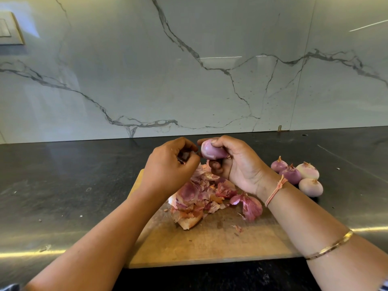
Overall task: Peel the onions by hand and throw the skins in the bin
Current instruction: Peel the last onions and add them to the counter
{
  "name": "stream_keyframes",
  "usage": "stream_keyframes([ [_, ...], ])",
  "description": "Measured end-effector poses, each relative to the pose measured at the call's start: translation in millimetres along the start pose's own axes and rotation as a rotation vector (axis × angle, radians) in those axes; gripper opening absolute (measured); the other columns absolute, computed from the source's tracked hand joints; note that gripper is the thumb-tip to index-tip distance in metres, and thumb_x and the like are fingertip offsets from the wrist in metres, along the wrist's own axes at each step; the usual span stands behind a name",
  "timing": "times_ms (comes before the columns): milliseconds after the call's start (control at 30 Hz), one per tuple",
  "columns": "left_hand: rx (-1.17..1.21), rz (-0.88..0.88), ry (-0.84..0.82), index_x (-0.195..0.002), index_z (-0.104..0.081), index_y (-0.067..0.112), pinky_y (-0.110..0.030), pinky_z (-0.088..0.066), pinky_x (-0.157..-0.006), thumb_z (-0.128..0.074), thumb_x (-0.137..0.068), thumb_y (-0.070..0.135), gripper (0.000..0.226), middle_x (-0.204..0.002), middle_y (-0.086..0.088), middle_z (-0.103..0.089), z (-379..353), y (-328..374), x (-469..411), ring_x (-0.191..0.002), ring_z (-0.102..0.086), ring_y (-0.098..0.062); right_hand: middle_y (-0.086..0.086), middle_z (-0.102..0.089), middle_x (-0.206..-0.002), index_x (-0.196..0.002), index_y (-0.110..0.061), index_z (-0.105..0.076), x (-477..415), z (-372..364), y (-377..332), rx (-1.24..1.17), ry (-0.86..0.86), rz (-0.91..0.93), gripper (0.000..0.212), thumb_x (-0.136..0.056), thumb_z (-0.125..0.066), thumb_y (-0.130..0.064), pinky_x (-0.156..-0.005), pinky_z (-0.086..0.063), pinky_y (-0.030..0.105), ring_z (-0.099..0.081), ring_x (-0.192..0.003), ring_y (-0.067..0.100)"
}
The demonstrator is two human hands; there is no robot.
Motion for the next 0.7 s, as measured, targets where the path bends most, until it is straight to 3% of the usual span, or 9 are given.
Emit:
stream_keyframes([
  [100, 0.033, -0.021, -0.029, -0.091, -0.068, 0.027, -0.035, -0.056, -0.068, -0.055, -0.077, 0.040, 0.023, -0.077, 0.013, -0.068, -2.2, 4.0, 1.8, -0.071, -0.063, -0.002, 0.002, -0.055, -0.067, -0.077, -0.013, -0.060, -0.2, -0.5, -3.9, 0.037, 0.006, 0.062, 0.020, -0.089, -0.045, -0.008, -0.054, -0.033, 0.024, -0.043, -0.061, 0.013],
  [200, 0.054, -0.033, -0.025, -0.088, -0.068, 0.028, -0.034, -0.056, -0.067, -0.059, -0.077, 0.042, 0.020, -0.076, 0.014, -0.068, -1.5, 5.4, 2.2, -0.071, -0.063, -0.001, 0.004, -0.061, -0.071, -0.083, -0.008, -0.060, -1.7, -1.7, -4.6, 0.059, -0.002, 0.104, 0.005, -0.079, -0.057, -0.008, -0.055, -0.037, 0.026, -0.051, -0.065, 0.015],
  [300, 0.062, -0.029, -0.008, -0.085, -0.067, 0.026, -0.033, -0.056, -0.066, -0.065, -0.079, 0.040, 0.015, -0.073, 0.013, -0.067, -0.6, 4.1, 2.5, -0.069, -0.063, -0.002, 0.005, -0.064, -0.077, -0.087, -0.007, -0.062, -3.1, -2.4, -4.8, 0.087, -0.037, 0.148, 0.022, -0.066, -0.059, -0.015, -0.052, -0.042, 0.022, -0.057, -0.065, 0.011],
  [433, 0.030, -0.032, 0.025, -0.084, -0.067, 0.024, -0.035, -0.055, -0.063, -0.068, -0.080, 0.029, 0.006, -0.072, 0.010, -0.066, 0.5, 2.2, 0.9, -0.067, -0.062, -0.007, 0.007, -0.067, -0.080, -0.091, -0.005, -0.064, -4.1, -4.9, -6.2, 0.083, -0.083, 0.191, 0.025, -0.067, -0.061, -0.012, -0.067, -0.051, 0.023, -0.063, -0.075, 0.014],
  [633, 0.030, -0.034, 0.070, -0.079, -0.066, 0.023, -0.033, -0.049, -0.058, -0.066, -0.080, 0.017, 0.006, -0.067, 0.004, -0.065, 4.8, 0.8, -1.4, -0.063, -0.057, -0.012, 0.014, -0.060, -0.081, -0.085, -0.006, -0.065, -3.8, -6.3, -7.2, 0.050, -0.053, 0.187, 0.020, -0.067, -0.056, -0.012, -0.077, -0.038, 0.040, -0.052, -0.084, 0.031],
  [700, 0.021, -0.033, 0.063, -0.081, -0.066, 0.023, -0.034, -0.051, -0.061, -0.065, -0.081, 0.014, 0.009, -0.070, 0.005, -0.066, 3.4, 0.6, -1.1, -0.066, -0.059, -0.011, 0.016, -0.057, -0.081, -0.087, -0.004, -0.061, -3.1, -5.0, -7.7, 0.022, -0.032, 0.178, 0.022, -0.069, -0.054, -0.015, -0.070, -0.039, 0.036, -0.048, -0.076, 0.030],
])
Point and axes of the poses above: each hand's wrist, its own x-axis away from the middle knuckle, its own z-axis out of the back of the hand, y = z × x, the point moved 8 cm from there along -x, towards the middle knuckle
